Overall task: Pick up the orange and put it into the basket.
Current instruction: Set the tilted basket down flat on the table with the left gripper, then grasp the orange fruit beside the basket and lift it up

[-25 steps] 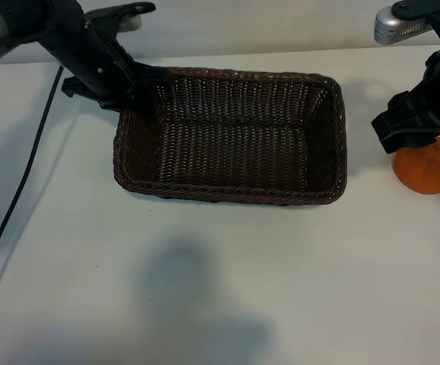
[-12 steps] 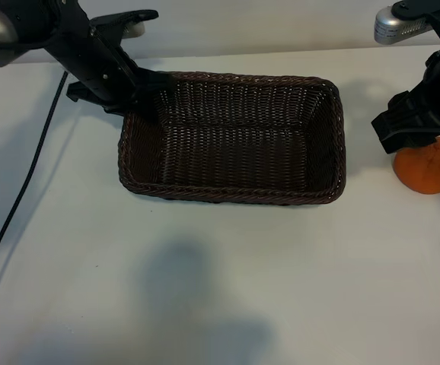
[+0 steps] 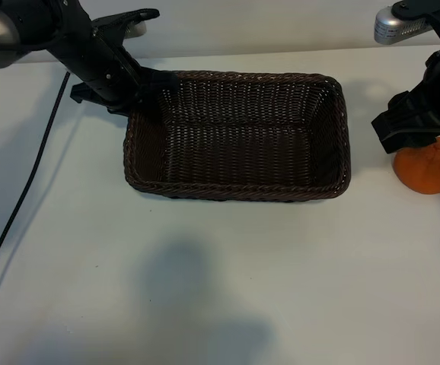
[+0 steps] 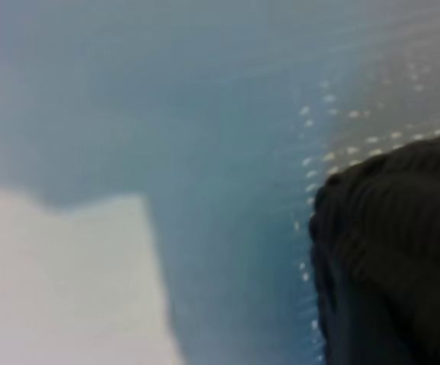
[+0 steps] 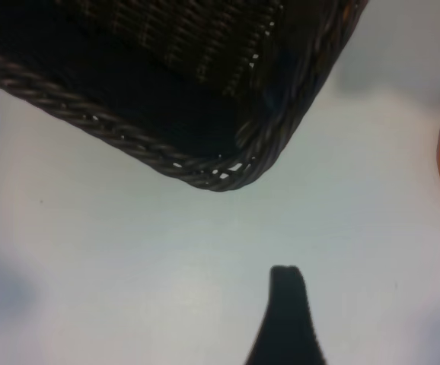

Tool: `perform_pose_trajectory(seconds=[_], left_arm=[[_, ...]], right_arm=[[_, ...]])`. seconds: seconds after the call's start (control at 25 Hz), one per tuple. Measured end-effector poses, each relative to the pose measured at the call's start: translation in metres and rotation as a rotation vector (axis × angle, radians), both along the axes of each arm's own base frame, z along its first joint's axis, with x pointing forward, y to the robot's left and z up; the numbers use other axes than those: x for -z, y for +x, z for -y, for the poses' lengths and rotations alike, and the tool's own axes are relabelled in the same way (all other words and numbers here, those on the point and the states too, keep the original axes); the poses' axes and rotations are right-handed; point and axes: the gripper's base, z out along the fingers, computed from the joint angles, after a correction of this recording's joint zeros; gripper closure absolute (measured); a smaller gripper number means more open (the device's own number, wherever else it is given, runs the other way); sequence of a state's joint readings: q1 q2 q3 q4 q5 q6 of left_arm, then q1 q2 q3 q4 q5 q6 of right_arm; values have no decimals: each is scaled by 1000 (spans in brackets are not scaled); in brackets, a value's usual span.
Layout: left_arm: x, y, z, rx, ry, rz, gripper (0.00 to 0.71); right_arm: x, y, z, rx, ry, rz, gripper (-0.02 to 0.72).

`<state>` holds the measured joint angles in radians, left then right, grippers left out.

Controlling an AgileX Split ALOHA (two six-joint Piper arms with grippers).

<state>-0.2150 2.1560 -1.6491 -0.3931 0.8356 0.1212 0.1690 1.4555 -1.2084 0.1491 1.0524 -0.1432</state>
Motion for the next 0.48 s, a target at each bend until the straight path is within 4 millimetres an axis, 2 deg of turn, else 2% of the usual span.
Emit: perform_pose_trajectory(seconds=[0.12, 0.24, 0.32, 0.48], left_arm=[[-1, 0, 1, -38, -15, -22, 221], [-3, -1, -1, -71, -1, -35, 48], [-7, -2, -4, -83, 29, -30, 8], [-27, -9, -10, -66, 85, -17, 8]], right_arm=[[0, 0, 0, 0, 0, 0, 177], [0, 0, 0, 0, 0, 0, 177], [0, 0, 0, 0, 0, 0, 177], [0, 0, 0, 0, 0, 0, 177]])
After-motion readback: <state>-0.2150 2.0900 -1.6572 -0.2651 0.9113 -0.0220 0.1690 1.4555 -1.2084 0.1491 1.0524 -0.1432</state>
